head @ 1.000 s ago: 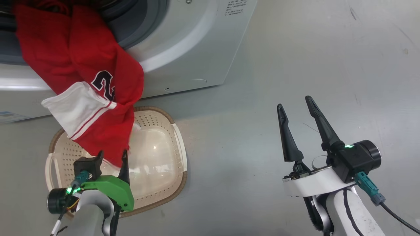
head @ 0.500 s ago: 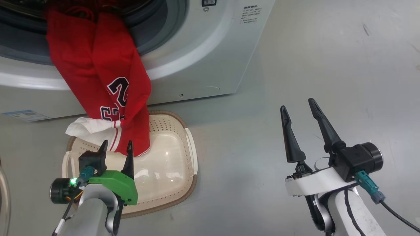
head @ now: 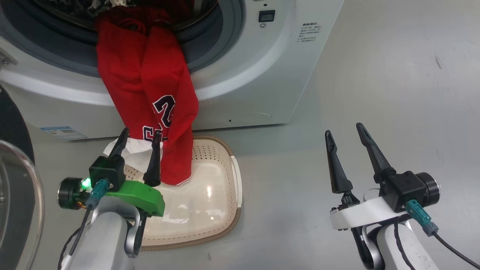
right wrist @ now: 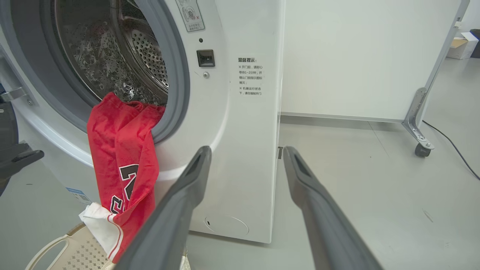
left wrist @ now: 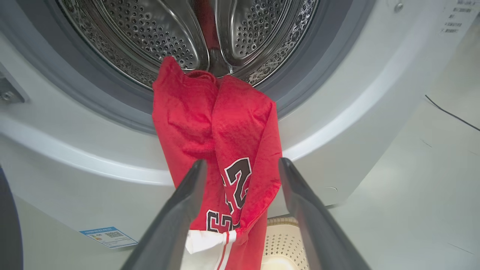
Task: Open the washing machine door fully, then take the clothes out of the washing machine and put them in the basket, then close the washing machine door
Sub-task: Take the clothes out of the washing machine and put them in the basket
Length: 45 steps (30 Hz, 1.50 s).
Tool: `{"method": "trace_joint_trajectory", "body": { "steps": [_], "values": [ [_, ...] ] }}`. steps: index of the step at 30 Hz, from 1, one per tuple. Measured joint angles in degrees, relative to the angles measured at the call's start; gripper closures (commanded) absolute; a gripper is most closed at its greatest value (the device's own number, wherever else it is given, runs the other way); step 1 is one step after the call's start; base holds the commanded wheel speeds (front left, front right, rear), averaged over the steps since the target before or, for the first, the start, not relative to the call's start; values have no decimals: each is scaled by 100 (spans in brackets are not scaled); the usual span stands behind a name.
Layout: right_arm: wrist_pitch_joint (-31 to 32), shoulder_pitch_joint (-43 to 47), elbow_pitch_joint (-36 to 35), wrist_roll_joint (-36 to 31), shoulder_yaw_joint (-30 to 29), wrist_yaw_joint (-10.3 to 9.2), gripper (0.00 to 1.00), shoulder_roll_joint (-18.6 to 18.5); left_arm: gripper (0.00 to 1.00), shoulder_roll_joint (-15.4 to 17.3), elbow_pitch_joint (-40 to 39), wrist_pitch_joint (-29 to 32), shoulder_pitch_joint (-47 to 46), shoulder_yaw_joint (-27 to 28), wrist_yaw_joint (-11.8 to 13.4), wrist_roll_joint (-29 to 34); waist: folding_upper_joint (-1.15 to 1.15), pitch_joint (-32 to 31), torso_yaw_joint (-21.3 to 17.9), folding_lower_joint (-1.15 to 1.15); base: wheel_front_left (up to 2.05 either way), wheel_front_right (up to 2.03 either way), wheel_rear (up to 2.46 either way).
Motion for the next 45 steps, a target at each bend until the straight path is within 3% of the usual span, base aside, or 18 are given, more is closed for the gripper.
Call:
{"method": "trace_joint_trajectory", "body": {
  "steps": [16, 45],
  "values": [
    [0, 327, 291, 20, 13, 5, 0, 1, 0, 1, -531, -4, 829, -83, 93, 143, 0, -395, 170, 0, 0, 0, 0],
    [0, 352, 364, 63, 73, 8, 0, 1, 0, 2, -901, -4, 1189, -136, 152, 200, 0, -482, 96, 0, 0, 0, 0]
  ]
}}
